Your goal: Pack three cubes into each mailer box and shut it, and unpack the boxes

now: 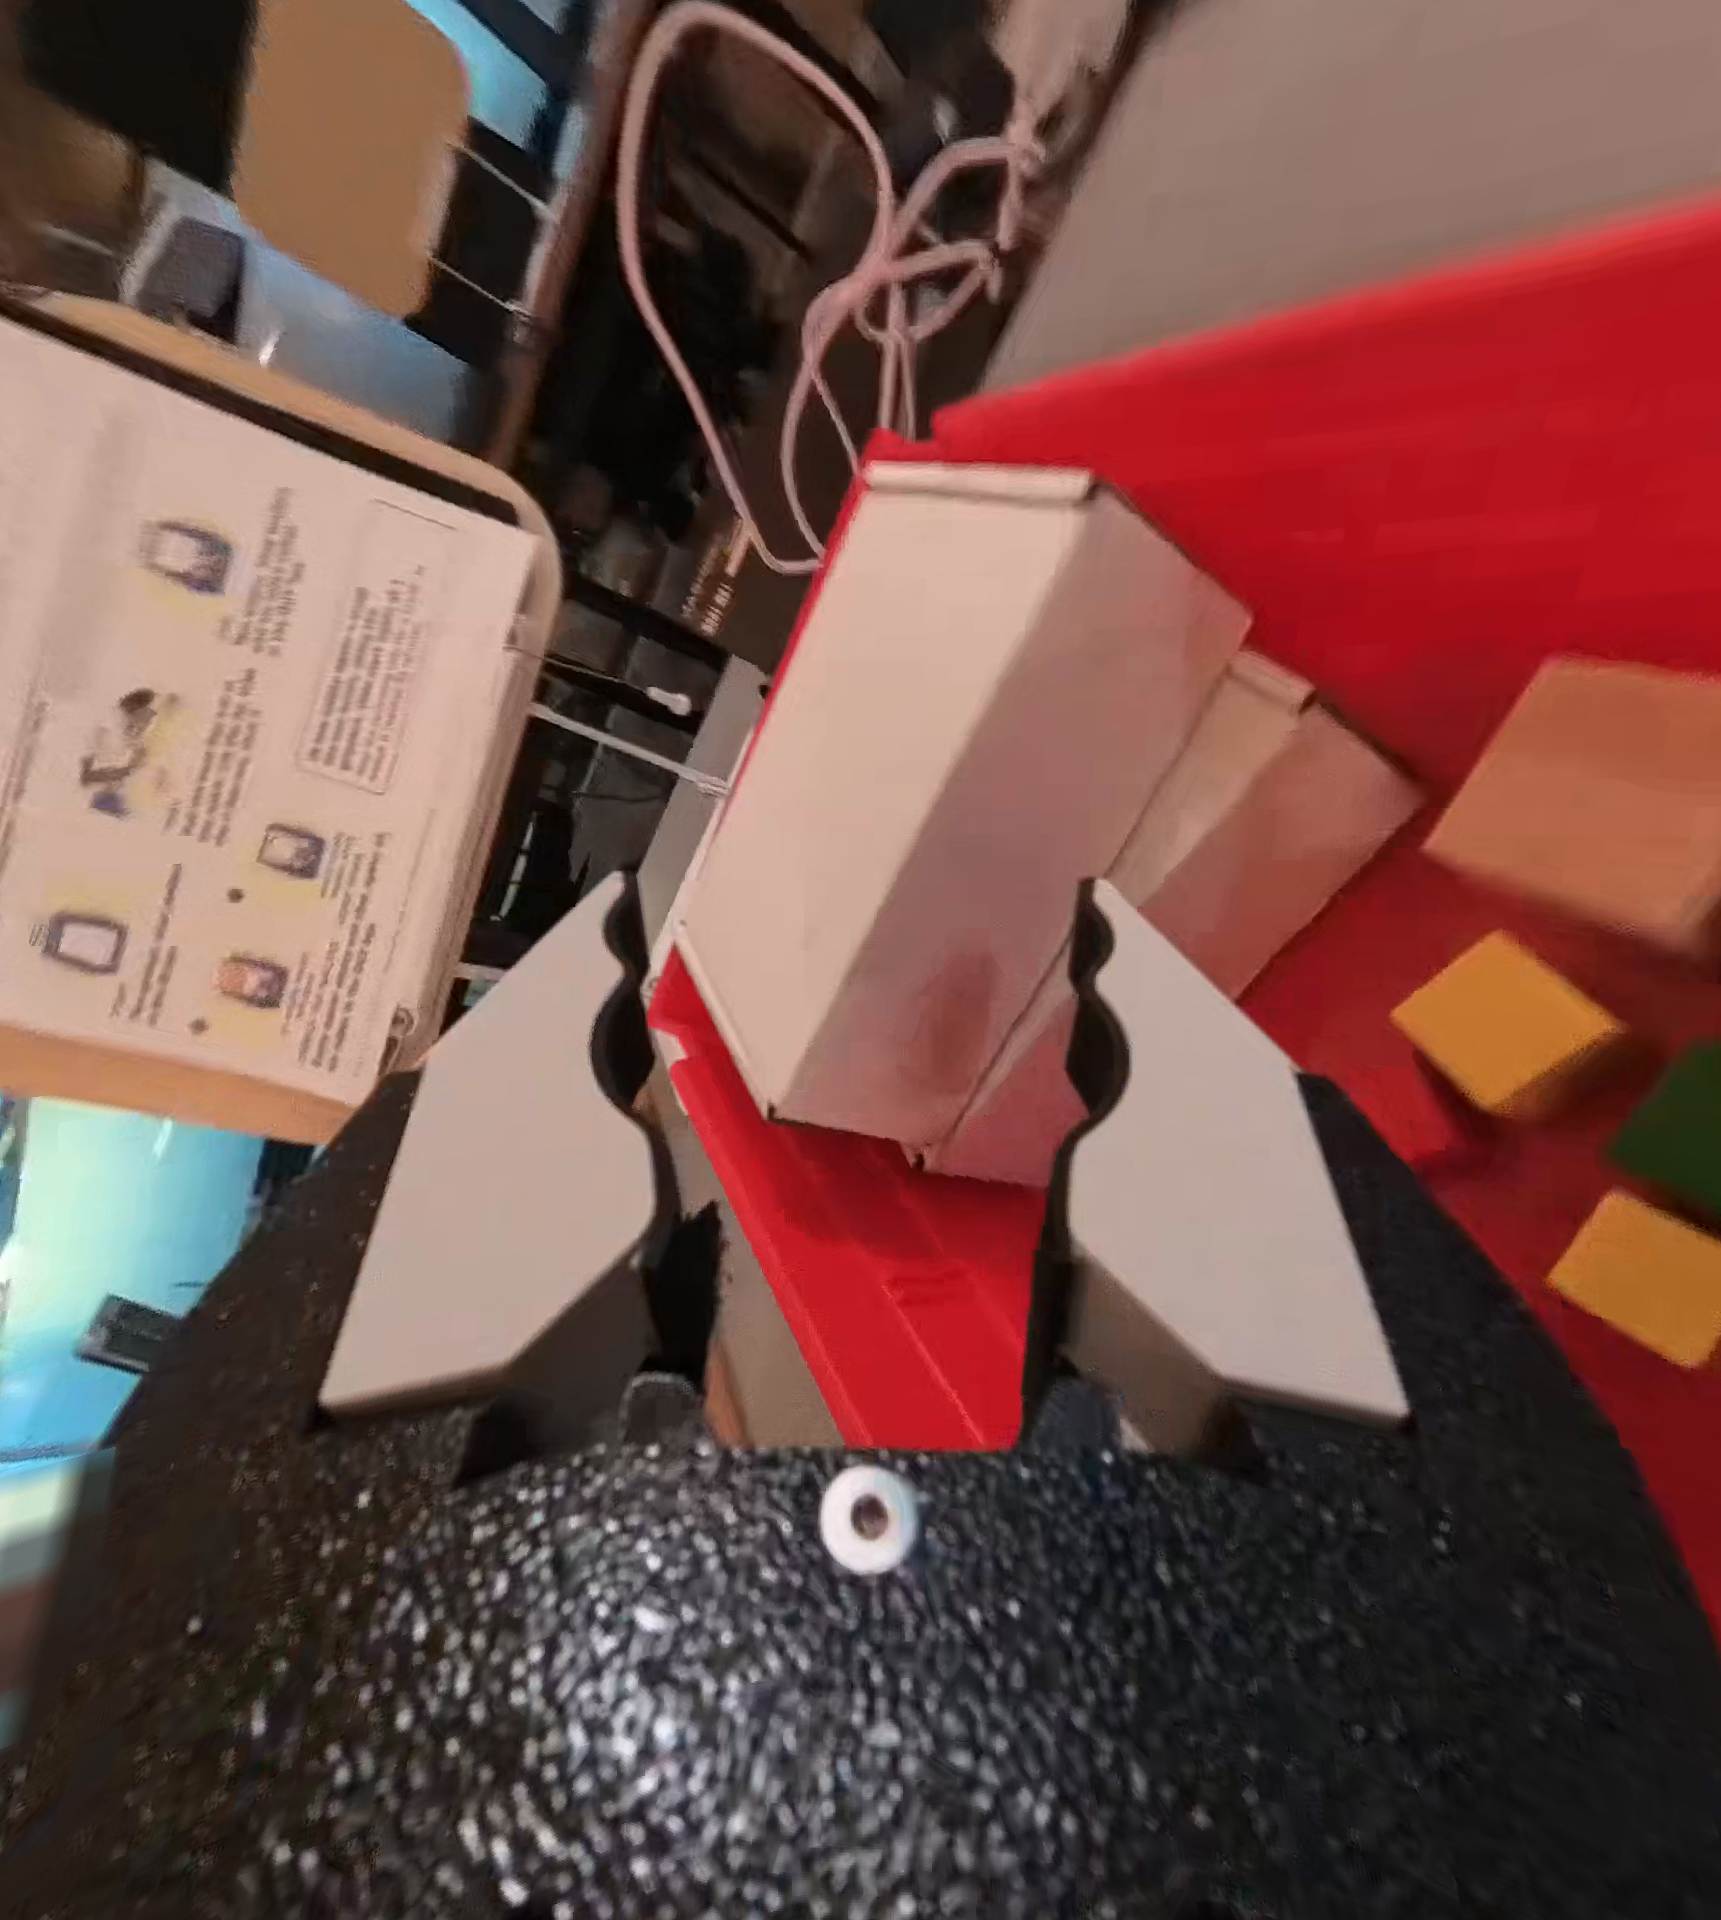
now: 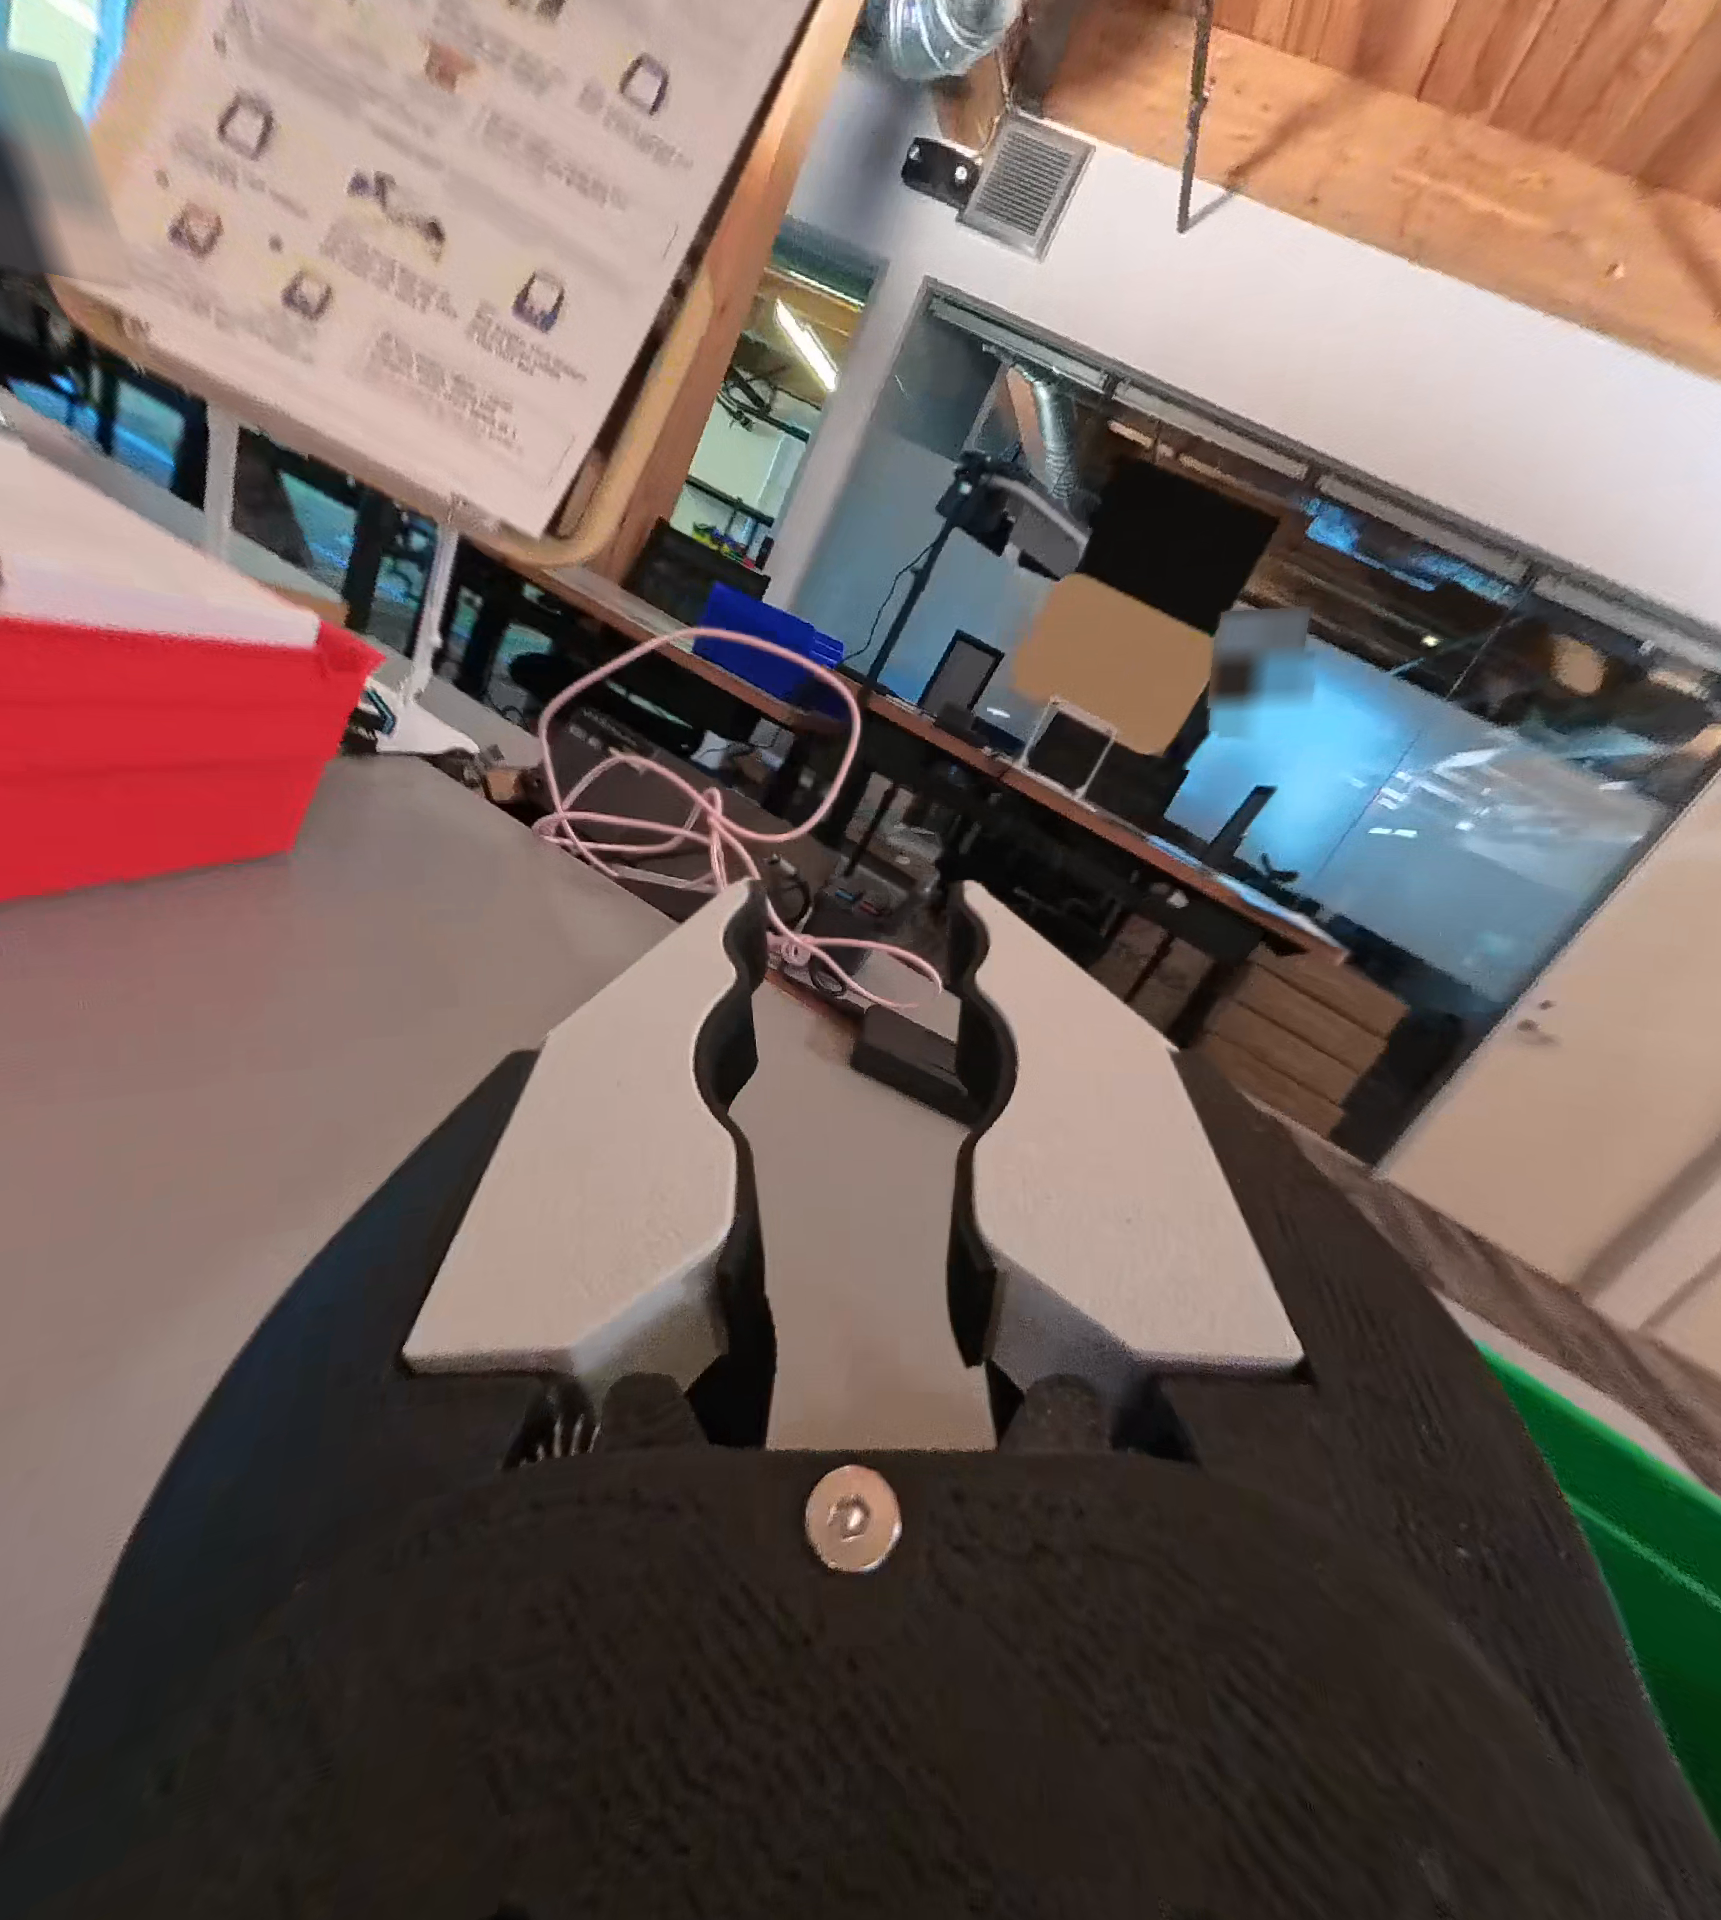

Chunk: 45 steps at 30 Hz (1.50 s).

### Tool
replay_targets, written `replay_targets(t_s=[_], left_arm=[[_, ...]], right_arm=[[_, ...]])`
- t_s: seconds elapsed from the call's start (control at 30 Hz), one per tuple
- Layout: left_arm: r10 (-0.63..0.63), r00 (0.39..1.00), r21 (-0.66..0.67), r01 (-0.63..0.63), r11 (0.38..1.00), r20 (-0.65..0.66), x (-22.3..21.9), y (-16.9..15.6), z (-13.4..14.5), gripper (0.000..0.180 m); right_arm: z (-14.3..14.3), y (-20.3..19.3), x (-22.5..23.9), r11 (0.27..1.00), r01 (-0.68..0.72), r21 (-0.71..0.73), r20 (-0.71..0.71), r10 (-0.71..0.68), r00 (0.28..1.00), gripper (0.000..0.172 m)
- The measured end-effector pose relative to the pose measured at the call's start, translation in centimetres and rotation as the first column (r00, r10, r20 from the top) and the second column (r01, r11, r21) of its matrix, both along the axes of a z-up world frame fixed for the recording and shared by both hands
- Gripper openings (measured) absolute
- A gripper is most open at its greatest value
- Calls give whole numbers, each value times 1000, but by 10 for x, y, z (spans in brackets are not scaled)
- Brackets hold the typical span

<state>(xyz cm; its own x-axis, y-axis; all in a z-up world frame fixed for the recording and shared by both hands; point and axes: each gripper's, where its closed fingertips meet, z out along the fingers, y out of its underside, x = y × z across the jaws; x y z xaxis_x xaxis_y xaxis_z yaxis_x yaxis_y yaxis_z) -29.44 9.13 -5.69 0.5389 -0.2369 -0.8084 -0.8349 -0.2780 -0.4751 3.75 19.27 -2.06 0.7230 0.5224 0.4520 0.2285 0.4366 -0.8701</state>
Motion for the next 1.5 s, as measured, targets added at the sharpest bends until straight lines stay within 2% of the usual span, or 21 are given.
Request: replay_targets(t_s=[0.03, 0.2, 0.37, 0.53, 0.63, 0.7, 0.77, 0.83, 0.97, 1.03, 1.17, 1.33, 1.43, 1.5], left_arm=[[-19, 999, -27, 18, 999, -32, -2, 4, -6, 80], [-92, 996, -97, 90, 991, -16, 2, 18, -20, 79], [-107, 991, -170, 91, 981, -86, -1, 27, -38, 81], [-107, 985, -156, 85, 984, -139, -2, 34, -30, 77], [-122, 969, -226, 73, 972, -214, -5, 35, -37, 79], [-155, 952, -252, 87, 964, -263, -3, 37, -39, 74], [-171, 941, -267, 92, 959, -291, -2, 39, -38, 78], [-174, 933, -252, 95, 963, -314, -2, 43, -33, 86], [-150, 917, -84, 128, 988, -369, 4, 51, -8, 90], [-122, 904, 24, 145, 989, -409, 5, 53, 3, 85], [3, 876, 266, 143, 953, -483, 2, 56, 30, 60], [73, 894, 316, 79, 946, -442, -6, 74, 37, 60], [9, 903, 243, 107, 964, -430, 5, 84, 33, 57], [0, 945, 174, 60, 983, -326, 4, 89, 30, 55]], right_arm=[[-6, 0, -9, 1000, 0, 19, 20, -1, 1000, 33], [-30, -14, -28, 997, -37, 68, 113, 30, 993, 33], [-44, -13, -33, 998, -52, 30, 147, 47, 988, 32], [-53, -13, -39, 998, -64, 12, 192, 60, 979, 32], [-57, -14, -42, 997, -74, 3, 211, 72, 975, 32], [-58, -14, -43, 997, -78, -1, 222, 76, 972, 32], [-60, -14, -44, 997, -83, -6, 225, 82, 971, 32], [-60, -14, -44, 996, -84, -8, 228, 83, 970, 32], [-61, -13, -43, 997, -81, -16, 223, 82, 971, 32], [-60, -13, -44, 996, -84, -21, 219, 86, 972, 32], [-62, -15, -46, 995, -93, -19, 231, 95, 968, 32], [-63, -16, -48, 995, -94, -18, 242, 96, 966, 32], [-64, -15, -47, 995, -94, -25, 240, 97, 966, 32], [-64, -14, -46, 995, -92, -32, 236, 97, 967, 32]])
